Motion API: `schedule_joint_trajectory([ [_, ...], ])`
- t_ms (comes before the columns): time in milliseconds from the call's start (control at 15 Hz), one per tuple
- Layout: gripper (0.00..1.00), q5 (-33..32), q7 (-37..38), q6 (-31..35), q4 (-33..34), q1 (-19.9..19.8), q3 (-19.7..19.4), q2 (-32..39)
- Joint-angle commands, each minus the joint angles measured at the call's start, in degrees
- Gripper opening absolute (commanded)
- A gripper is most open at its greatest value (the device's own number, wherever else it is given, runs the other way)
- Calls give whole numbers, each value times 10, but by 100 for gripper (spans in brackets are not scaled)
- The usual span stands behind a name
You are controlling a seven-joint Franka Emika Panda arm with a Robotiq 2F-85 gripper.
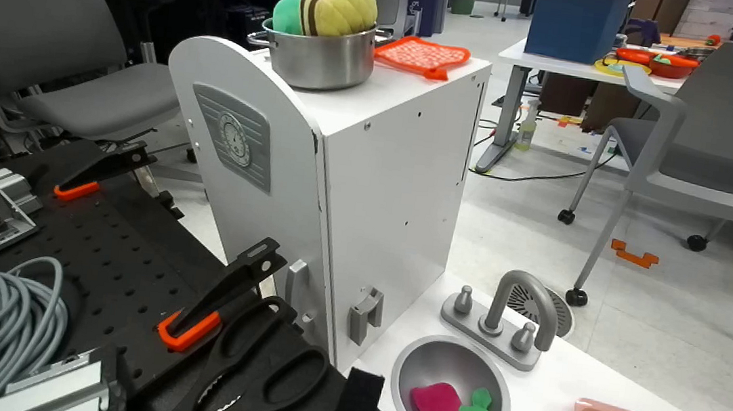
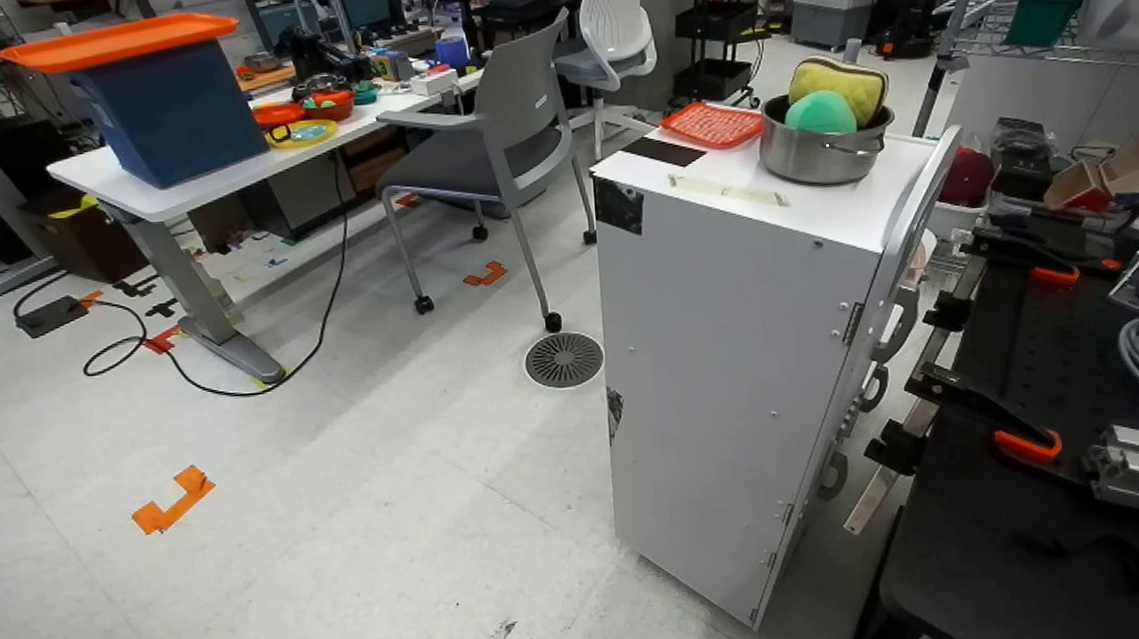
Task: Remove the yellow and black sponge, green plush toy and grey bear from the silver pot and place them in the sink
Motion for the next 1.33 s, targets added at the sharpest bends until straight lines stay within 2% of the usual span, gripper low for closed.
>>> schedule_joint_trajectory([
  [0, 100, 2, -1, -1, 1, -7, 6, 1],
  [467, 100, -1, 0, 7, 0, -5, 9, 3],
  [867, 100, -11, 41, 44, 5, 17, 57, 26],
  [1000, 100, -7, 50, 69, 1, 25, 71, 31],
  [1267, 100, 11, 102, 186, -29, 31, 84, 31],
])
